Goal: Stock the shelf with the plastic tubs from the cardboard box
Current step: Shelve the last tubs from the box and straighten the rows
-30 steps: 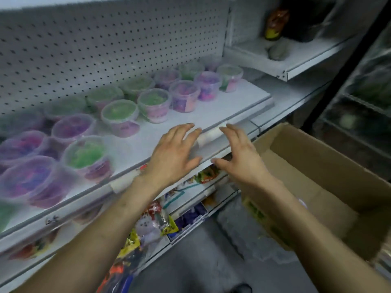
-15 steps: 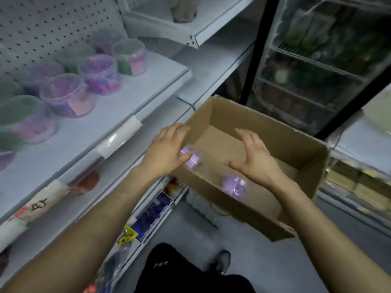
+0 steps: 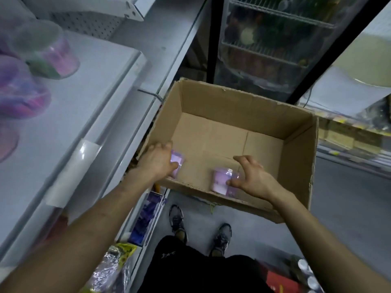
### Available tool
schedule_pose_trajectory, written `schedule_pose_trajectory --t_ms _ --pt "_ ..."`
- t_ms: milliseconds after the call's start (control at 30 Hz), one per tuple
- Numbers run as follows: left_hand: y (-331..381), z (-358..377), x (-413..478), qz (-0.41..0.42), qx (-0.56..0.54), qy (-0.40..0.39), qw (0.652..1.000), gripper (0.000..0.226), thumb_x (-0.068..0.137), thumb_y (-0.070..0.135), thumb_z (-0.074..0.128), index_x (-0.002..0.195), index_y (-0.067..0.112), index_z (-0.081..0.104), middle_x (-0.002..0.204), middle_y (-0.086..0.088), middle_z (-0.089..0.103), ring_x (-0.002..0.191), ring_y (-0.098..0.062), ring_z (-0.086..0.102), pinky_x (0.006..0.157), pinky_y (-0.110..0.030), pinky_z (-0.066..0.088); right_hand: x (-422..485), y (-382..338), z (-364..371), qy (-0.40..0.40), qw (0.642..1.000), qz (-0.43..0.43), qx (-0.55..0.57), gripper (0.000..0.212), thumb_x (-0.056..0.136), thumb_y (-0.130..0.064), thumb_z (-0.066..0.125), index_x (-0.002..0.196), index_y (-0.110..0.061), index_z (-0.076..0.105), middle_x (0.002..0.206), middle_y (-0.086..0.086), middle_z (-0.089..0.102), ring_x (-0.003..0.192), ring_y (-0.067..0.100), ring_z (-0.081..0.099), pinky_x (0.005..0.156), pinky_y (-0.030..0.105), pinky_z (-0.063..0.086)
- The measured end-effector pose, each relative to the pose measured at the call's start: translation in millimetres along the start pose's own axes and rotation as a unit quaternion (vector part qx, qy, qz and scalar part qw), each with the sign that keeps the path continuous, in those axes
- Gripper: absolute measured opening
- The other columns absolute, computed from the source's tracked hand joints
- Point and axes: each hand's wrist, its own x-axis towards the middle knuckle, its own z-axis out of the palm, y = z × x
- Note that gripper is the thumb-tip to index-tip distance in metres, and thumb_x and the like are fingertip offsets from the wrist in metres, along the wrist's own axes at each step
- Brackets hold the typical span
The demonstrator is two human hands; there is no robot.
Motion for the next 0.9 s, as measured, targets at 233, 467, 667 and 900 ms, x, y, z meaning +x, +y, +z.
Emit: schedule_pose_trajectory --t_ms 233,467,667,900 --pt "-5 -2 21 0.061 -0.025 -0.038 0.997 0.068 0.092 0.018 0.064 0.153 0.015 0.036 0.148 -0.015 0.051 0.132 -0.036 0.050 0.106 -0.041 0.046 8 9 14 -0.073 0.993 0.093 0.000 0.085 0.089 -0.061 0.073 0.158 -0.029 0.036 0.155 0.011 0.043 0.130 0.034 0.055 0.105 0.048 0.049" --pt "1 -5 39 0.134 -0.108 -0.047 0.984 0.071 0.091 0.001 0.066 0.156 0.017 0.041 0.151 -0.013 0.053 0.135 -0.031 0.053 0.110 -0.037 0.044 10 8 17 -0.064 0.994 0.090 0.021 0.058 0.094 -0.042 0.073 0.146 -0.033 0.050 0.140 0.007 0.054 0.115 0.026 0.060 0.097 0.044 0.053" --pt "8 8 56 0.114 -0.092 -0.045 0.988 0.065 0.095 0.022 0.071 0.153 0.011 0.044 0.149 -0.015 0.053 0.133 -0.032 0.052 0.107 -0.036 0.041 14 9 16 -0.038 0.987 0.125 0.095 0.067 0.095 -0.039 0.073 0.153 -0.023 0.045 0.149 0.010 0.051 0.123 0.028 0.058 0.098 0.040 0.051" --pt "6 13 74 0.009 -0.122 -0.060 0.991 0.049 0.102 0.042 0.057 0.141 0.012 0.055 0.136 -0.018 0.062 0.119 -0.035 0.061 0.092 -0.036 0.048 18 5 24 -0.086 0.928 0.206 0.299 0.086 0.090 -0.043 0.079 0.156 -0.010 0.034 0.128 0.005 0.053 0.109 0.019 0.059 0.098 0.037 0.048"
